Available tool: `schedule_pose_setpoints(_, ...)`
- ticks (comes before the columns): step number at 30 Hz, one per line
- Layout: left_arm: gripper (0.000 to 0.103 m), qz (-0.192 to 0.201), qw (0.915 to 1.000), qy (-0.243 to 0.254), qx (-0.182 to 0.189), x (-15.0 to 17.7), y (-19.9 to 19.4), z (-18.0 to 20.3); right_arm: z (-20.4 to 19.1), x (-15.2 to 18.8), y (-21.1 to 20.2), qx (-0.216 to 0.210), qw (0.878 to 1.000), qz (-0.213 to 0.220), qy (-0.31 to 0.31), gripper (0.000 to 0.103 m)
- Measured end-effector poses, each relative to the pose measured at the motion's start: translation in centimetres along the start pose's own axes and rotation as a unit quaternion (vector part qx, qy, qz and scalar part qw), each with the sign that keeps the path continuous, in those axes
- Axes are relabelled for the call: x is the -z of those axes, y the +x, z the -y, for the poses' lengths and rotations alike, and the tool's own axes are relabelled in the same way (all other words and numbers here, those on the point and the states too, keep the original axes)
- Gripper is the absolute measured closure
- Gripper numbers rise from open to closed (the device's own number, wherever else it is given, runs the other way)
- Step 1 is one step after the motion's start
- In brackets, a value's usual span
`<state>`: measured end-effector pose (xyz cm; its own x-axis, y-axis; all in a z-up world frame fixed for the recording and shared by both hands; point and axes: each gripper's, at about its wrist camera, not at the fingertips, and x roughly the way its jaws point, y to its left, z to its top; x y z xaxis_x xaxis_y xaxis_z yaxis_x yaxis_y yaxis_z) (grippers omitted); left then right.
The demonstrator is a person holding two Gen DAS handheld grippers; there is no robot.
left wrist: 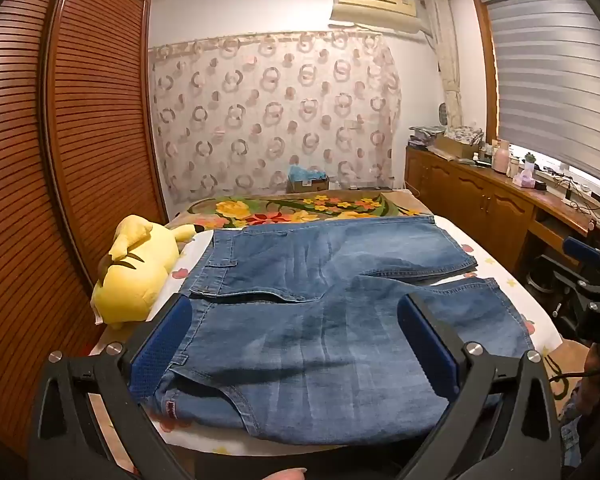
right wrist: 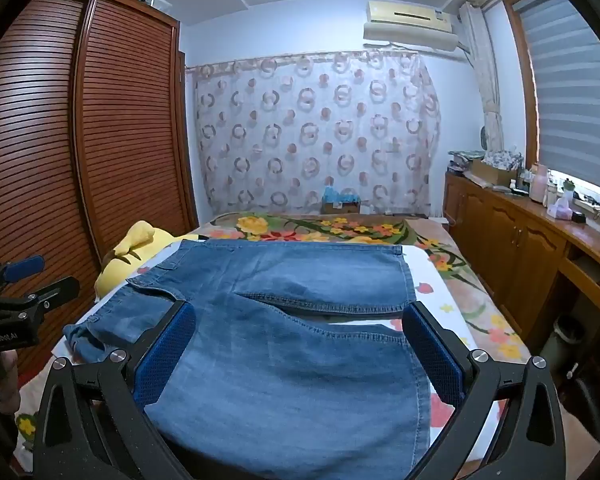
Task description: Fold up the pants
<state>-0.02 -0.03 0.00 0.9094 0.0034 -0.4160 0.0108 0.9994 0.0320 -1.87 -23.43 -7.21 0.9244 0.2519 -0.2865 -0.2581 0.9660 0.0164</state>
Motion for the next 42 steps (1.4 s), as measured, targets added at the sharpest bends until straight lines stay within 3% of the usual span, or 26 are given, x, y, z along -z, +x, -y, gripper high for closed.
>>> schedule_pose_setpoints(42,0.000,-0.009,1.0000,-0.001,0.000,0.27,0.22,0.00,-0.10,0.11,-0.13,0.004,1.000,0.002,0.001,0.000)
